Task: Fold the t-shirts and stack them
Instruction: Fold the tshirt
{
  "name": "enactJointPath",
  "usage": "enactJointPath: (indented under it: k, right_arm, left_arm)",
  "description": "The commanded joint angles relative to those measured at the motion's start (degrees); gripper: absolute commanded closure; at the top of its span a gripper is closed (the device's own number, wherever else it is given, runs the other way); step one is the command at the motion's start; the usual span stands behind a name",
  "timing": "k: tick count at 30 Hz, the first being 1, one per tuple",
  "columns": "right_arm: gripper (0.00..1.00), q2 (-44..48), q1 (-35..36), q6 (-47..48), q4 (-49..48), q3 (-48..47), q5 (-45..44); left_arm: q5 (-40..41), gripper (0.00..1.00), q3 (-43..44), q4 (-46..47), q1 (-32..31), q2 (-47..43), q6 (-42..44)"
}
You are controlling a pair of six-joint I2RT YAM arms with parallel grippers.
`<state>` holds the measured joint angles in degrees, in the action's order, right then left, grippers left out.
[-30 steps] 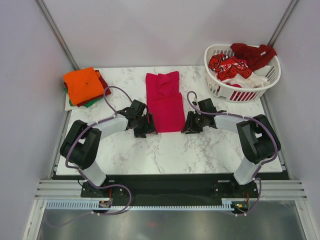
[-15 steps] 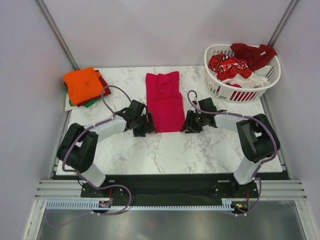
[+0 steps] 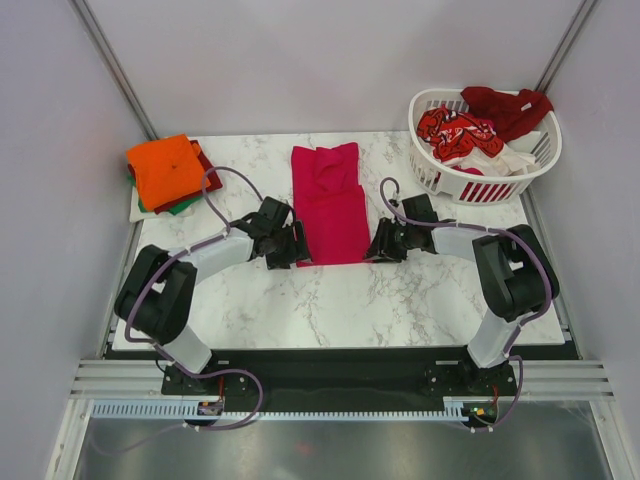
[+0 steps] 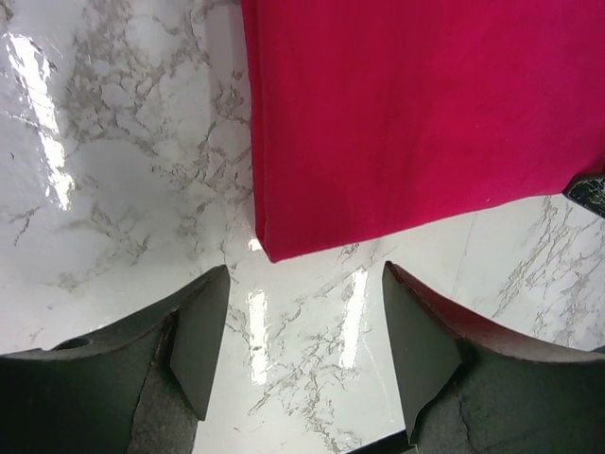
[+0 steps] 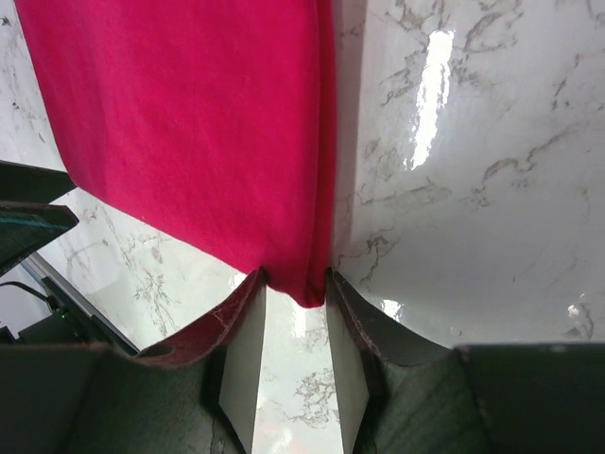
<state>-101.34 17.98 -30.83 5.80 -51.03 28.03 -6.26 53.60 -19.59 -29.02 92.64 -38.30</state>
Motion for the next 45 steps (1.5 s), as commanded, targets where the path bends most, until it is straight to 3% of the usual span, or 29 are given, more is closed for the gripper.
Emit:
enactJointPath:
  k: [1,10,21,25,28,29,30,36,45]
  right_arm:
    - [0.6,-3.51,-0.84,2.62,2.02,2.16,-6.94]
    - [0.86,-3.78,-0.84,2.88,1.84,2.6,-6.41]
    - [0.91,-4.83,-0.75,3.05,1.49,2.77,-5.88]
    - [0.94,-5.36,-0.75,3.05,1.23,2.77,-5.53]
    - [1.0,-5.54,-0.84,2.71,0.88,2.86,-5.09]
    - [1.0,-5.54,-0.75,2.7,0.88,2.95,-4.74]
    - [1.0,-5.36,-0.75,2.62,0.79,3.04,-4.48]
    - [1.0,-0.45,-0.66,0.95,0.61,6.45,-3.07]
    - [1.0,21.69,6.45,-4.14,7.28,15.85,-6.23]
  left_arm:
    - [2.57,0.28,2.47,1.23,-0.16,1.4,1.92]
    - [5.56,0.37,2.47,2.45,-0.08,3.77,2.62]
    - [5.65,0.47,2.12,5.8,-0.16,5.62,3.06]
    - [4.59,0.61,1.42,7.02,-0.25,6.15,2.8]
    - [2.84,0.84,-0.16,9.13,-0.25,5.71,2.45]
    - [1.96,0.96,-1.04,10.27,-0.34,5.53,2.27]
    - [1.61,0.98,-1.48,10.54,-0.34,5.27,2.18]
    - [-1.99,0.98,-4.64,9.84,-0.78,-0.43,0.08]
    - [-4.2,0.98,-12.03,1.77,-6.57,-17.04,-5.2]
